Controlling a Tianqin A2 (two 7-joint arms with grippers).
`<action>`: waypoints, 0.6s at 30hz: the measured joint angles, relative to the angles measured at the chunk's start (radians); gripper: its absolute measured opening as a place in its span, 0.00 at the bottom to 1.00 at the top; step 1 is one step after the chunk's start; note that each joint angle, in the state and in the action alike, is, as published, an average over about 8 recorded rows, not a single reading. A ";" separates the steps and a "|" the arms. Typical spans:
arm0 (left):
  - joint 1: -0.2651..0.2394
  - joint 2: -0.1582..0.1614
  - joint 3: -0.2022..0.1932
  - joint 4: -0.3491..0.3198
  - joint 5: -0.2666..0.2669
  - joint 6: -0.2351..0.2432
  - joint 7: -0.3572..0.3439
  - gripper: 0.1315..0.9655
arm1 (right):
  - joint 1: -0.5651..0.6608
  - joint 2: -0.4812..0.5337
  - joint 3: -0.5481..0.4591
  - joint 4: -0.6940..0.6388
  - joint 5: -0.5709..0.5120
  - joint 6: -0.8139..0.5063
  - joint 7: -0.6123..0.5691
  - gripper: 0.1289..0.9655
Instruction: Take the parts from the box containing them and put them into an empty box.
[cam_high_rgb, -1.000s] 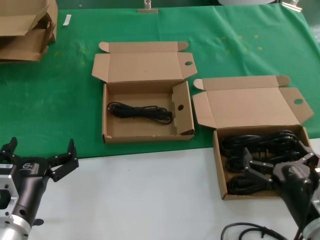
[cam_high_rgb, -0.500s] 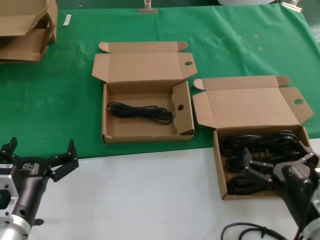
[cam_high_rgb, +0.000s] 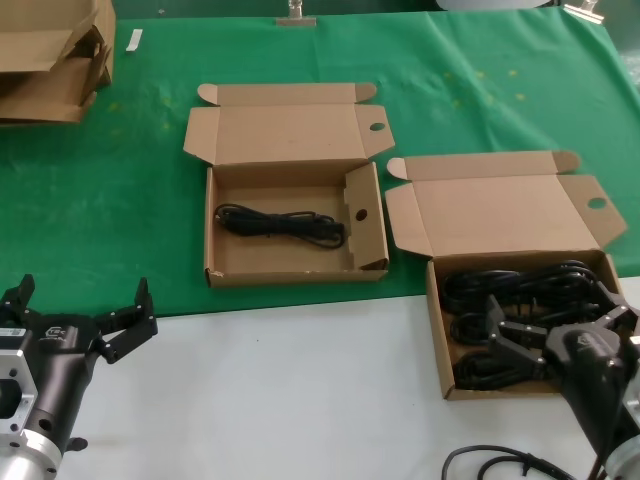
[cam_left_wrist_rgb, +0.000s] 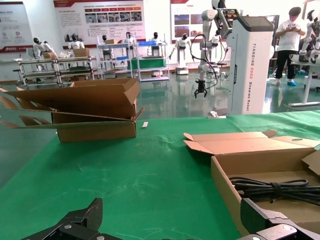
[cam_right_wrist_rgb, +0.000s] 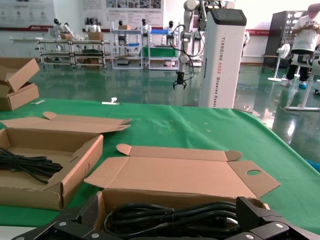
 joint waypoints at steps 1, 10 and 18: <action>0.000 0.000 0.000 0.000 0.000 0.000 0.000 1.00 | 0.000 0.000 0.000 0.000 0.000 0.000 0.000 1.00; 0.000 0.000 0.000 0.000 0.000 0.000 0.000 1.00 | 0.000 0.000 0.000 0.000 0.000 0.000 0.000 1.00; 0.000 0.000 0.000 0.000 0.000 0.000 0.000 1.00 | 0.000 0.000 0.000 0.000 0.000 0.000 0.000 1.00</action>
